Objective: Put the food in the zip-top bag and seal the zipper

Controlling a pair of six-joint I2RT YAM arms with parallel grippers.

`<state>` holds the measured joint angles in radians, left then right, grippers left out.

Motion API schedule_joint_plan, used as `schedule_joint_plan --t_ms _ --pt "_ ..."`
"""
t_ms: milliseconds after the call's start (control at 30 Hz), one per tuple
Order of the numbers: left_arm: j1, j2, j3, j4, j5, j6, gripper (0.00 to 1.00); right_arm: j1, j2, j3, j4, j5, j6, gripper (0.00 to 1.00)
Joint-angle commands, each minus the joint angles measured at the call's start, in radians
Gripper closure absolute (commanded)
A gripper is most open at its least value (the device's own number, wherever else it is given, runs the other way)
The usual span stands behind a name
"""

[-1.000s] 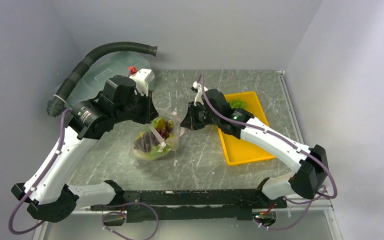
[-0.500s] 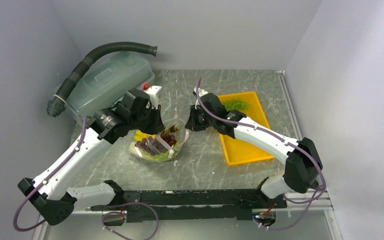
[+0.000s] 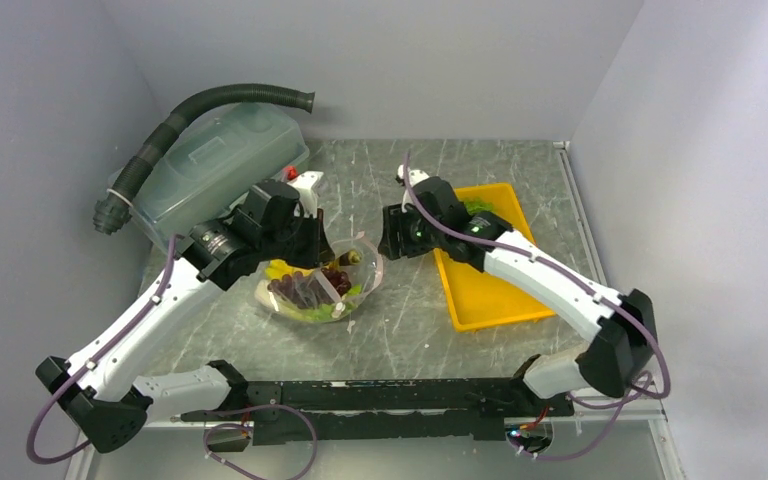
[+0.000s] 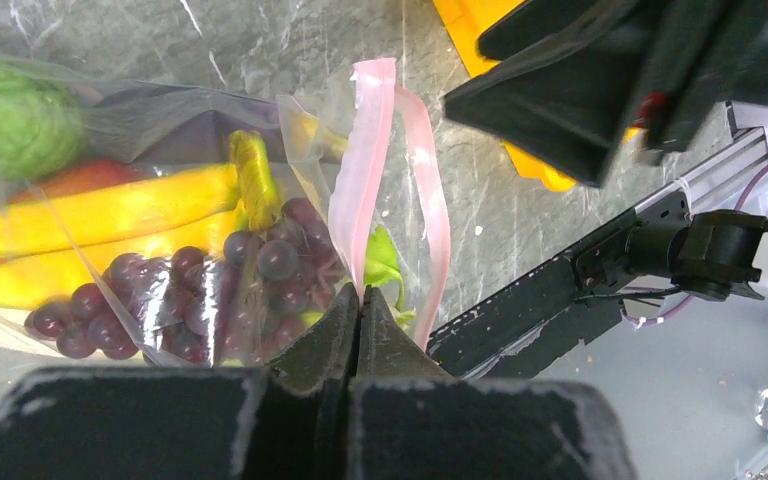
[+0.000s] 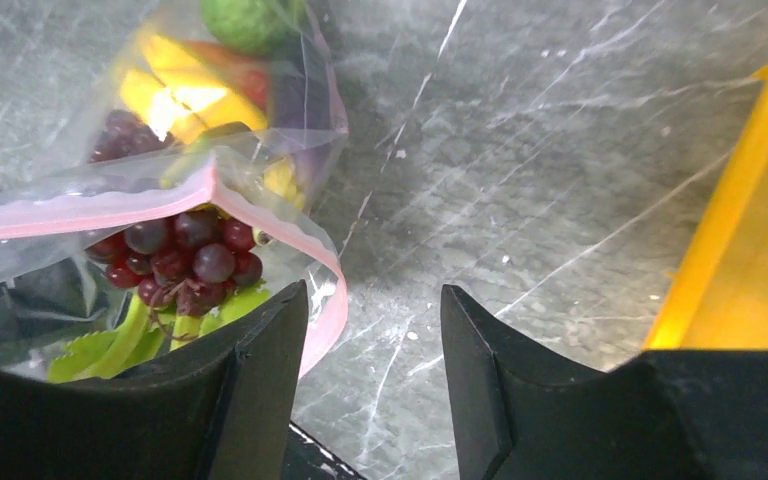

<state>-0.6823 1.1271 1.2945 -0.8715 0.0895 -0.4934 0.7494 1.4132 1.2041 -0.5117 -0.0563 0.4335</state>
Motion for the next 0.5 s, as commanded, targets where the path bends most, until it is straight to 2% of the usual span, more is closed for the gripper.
schedule_joint_plan --t_ms 0,167,467 --pt "-0.002 -0.045 -0.006 0.058 0.002 -0.017 1.00 -0.028 -0.098 0.095 -0.066 0.081 -0.054 0.44" --pt "-0.001 -0.055 -0.003 0.046 0.005 -0.013 1.00 -0.103 -0.144 0.131 -0.106 0.142 -0.081 0.35" --pt "-0.001 -0.097 -0.019 0.036 -0.006 0.002 1.00 -0.285 -0.175 0.136 -0.094 0.243 -0.072 0.28"
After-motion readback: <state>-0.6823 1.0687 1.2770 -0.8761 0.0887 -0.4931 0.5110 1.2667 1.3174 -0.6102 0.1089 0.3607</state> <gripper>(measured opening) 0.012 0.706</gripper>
